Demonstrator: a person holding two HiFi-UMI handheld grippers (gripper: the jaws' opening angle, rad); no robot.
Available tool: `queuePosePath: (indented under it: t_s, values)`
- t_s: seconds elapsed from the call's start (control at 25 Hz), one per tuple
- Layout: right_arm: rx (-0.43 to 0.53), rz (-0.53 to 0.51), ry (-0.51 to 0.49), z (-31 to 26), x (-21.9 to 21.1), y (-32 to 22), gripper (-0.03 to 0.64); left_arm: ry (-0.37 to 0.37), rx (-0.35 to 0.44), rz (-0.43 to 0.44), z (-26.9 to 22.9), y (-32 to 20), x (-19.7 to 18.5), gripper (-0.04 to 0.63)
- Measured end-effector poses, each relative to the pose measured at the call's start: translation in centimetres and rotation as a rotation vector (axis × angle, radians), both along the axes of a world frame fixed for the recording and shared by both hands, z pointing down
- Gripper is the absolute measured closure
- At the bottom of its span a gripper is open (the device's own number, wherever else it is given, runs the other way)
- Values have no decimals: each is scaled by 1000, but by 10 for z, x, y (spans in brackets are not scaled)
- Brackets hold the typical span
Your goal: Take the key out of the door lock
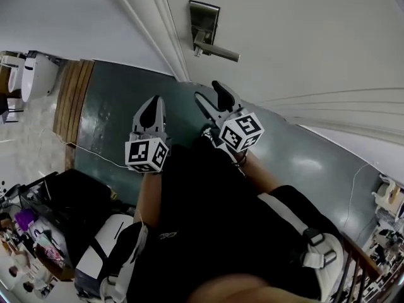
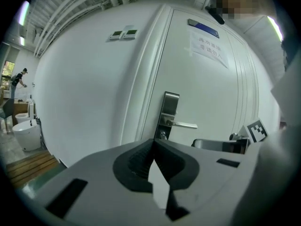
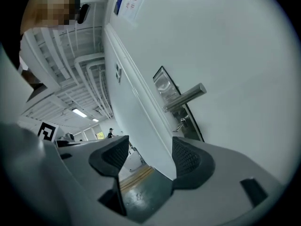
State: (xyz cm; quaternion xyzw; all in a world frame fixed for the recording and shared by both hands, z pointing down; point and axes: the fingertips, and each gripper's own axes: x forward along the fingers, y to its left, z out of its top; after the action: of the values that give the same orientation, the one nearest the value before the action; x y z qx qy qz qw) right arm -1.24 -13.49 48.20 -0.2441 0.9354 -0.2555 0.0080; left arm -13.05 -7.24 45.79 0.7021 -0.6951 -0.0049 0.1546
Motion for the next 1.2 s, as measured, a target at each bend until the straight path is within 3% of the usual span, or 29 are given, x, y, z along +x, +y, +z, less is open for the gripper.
queuePosePath:
  t_s: [0.36, 1.2]
  values:
    - [-106, 65, -96, 8, -1, -21, 331, 6, -50, 111, 26, -37, 23, 572]
    - [-224, 276, -136, 27, -39, -78, 339, 3, -65, 310, 30, -111, -23, 572]
